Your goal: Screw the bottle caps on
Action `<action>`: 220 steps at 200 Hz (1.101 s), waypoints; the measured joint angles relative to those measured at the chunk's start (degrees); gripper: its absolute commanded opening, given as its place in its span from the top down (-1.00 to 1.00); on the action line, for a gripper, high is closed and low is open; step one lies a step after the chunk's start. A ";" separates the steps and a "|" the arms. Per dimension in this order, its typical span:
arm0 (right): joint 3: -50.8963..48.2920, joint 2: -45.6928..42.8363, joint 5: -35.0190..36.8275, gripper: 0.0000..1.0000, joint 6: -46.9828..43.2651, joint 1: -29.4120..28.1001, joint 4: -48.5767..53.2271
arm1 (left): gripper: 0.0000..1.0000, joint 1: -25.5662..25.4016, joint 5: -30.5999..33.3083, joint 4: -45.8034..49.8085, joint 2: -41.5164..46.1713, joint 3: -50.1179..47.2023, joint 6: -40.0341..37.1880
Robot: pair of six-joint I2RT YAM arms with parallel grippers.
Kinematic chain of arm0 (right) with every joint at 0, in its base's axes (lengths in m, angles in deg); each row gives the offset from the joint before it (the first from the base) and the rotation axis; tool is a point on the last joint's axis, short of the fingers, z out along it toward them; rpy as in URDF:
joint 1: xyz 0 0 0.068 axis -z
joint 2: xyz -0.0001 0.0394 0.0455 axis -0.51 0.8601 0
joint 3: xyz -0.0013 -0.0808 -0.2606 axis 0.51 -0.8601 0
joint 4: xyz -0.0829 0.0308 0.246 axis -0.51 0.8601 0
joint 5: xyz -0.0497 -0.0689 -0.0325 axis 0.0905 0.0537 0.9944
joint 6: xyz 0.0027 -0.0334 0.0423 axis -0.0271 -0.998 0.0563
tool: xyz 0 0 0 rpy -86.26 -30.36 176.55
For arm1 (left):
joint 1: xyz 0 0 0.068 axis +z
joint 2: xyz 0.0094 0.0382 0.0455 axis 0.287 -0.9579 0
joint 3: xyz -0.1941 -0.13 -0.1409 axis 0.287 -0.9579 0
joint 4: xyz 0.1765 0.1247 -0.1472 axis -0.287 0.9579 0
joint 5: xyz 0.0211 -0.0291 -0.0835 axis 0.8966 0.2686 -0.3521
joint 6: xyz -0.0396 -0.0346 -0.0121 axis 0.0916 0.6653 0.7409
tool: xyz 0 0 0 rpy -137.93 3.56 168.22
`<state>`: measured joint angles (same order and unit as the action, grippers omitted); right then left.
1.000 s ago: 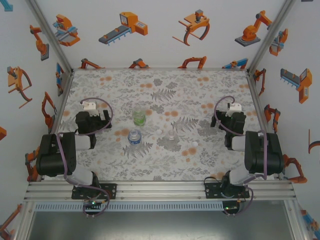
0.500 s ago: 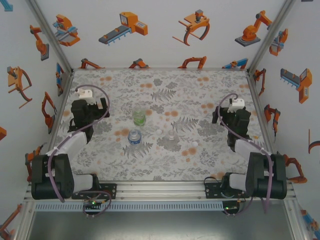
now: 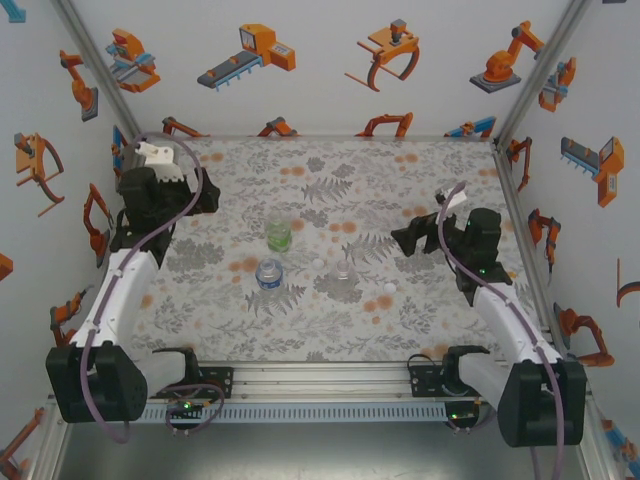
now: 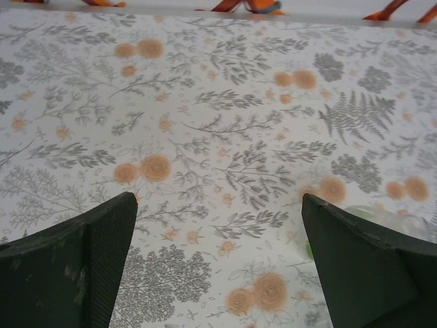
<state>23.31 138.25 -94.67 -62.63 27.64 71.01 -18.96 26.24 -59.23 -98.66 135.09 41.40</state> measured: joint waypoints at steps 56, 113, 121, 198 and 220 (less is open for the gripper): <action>0.70 -7.80 -7.93 -0.63 -4.39 -10.12 6.64 | -0.97 -0.02 -11.32 4.66 0.61 2.10 -3.74; -4.50 -9.03 -6.40 -0.67 -5.57 -21.49 4.24 | -0.97 -0.70 -17.09 2.78 3.69 -3.50 -6.69; -5.05 -8.59 -5.70 -0.67 -5.64 -22.82 3.32 | -0.97 -0.74 -17.40 2.78 4.22 -4.20 -6.69; -9.79 5.62 3.02 -0.68 -5.55 -32.59 -14.95 | -0.98 -0.81 -17.53 1.97 6.71 -4.52 -8.07; -11.13 10.21 6.34 -0.65 -5.55 -34.12 -20.50 | -0.98 -0.81 -17.38 1.95 7.54 -4.55 -8.13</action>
<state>12.19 148.46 -88.33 -68.18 -6.48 50.51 -19.77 8.87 -57.28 -91.12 130.54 33.27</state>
